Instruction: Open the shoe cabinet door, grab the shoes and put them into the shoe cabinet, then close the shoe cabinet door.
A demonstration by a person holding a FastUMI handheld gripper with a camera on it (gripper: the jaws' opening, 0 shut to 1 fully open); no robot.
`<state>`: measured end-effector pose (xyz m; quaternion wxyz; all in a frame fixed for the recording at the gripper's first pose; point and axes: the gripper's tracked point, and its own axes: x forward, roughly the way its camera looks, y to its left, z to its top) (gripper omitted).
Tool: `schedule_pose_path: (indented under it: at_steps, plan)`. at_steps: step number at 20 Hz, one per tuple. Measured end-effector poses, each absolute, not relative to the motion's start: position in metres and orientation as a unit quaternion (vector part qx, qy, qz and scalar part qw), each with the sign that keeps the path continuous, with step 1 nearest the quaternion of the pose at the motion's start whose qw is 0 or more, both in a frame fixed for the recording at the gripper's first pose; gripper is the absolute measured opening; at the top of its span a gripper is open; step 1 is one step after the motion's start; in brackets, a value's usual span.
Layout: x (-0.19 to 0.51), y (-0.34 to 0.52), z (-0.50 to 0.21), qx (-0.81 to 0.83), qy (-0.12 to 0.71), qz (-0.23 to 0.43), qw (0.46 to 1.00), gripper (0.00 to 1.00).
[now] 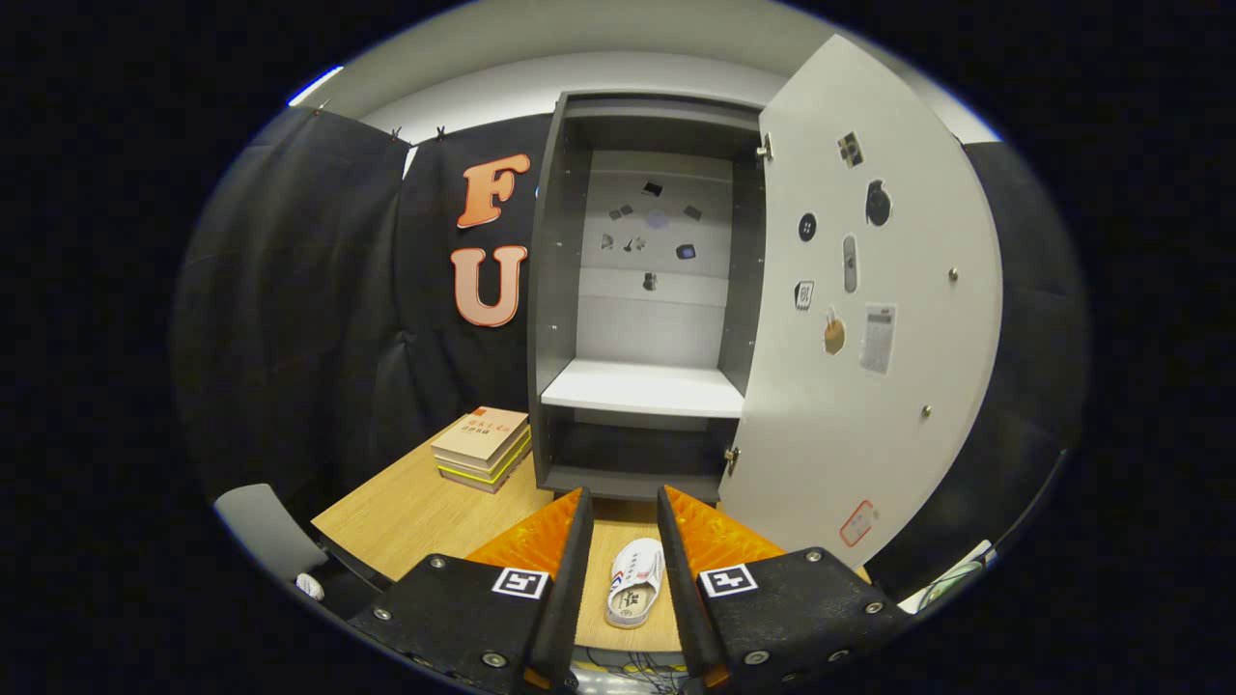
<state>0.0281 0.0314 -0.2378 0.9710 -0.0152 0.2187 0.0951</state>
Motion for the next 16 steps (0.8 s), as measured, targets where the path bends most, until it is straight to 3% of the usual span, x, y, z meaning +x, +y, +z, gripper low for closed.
schedule_pose_path:
  at_steps: [16]
  plan:
    - [0.059,0.053,-0.454,0.098,0.364,0.081,0.923,0.48]
